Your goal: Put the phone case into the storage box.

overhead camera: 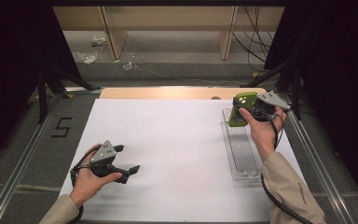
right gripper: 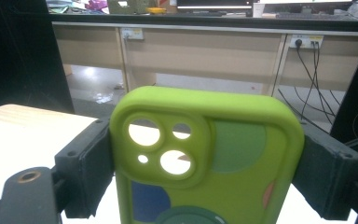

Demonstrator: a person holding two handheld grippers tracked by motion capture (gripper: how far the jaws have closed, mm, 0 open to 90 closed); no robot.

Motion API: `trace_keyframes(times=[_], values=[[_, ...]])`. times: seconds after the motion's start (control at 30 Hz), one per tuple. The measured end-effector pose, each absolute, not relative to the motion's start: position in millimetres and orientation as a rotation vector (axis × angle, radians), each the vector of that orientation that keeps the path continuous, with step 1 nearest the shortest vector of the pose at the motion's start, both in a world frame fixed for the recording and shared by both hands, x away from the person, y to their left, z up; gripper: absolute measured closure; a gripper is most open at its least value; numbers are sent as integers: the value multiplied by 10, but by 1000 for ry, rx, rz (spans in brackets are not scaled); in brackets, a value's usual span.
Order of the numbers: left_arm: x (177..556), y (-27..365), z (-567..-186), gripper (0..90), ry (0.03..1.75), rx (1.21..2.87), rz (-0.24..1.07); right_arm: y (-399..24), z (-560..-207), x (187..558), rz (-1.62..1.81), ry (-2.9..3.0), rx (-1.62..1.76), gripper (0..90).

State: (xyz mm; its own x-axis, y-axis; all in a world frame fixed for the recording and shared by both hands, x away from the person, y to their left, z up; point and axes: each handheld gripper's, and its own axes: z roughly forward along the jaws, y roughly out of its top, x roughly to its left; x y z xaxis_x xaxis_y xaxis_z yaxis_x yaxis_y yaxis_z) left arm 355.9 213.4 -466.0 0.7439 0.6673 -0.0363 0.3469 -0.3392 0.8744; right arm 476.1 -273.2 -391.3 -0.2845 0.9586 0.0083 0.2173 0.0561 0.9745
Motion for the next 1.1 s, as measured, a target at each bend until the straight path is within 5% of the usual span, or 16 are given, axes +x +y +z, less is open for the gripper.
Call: trace_keyframes(times=[1.1], values=[[3556, 2133, -4663, 0, 772, 1953, 406, -2737, -3943, 4885, 1269, 1606, 1222, 169]])
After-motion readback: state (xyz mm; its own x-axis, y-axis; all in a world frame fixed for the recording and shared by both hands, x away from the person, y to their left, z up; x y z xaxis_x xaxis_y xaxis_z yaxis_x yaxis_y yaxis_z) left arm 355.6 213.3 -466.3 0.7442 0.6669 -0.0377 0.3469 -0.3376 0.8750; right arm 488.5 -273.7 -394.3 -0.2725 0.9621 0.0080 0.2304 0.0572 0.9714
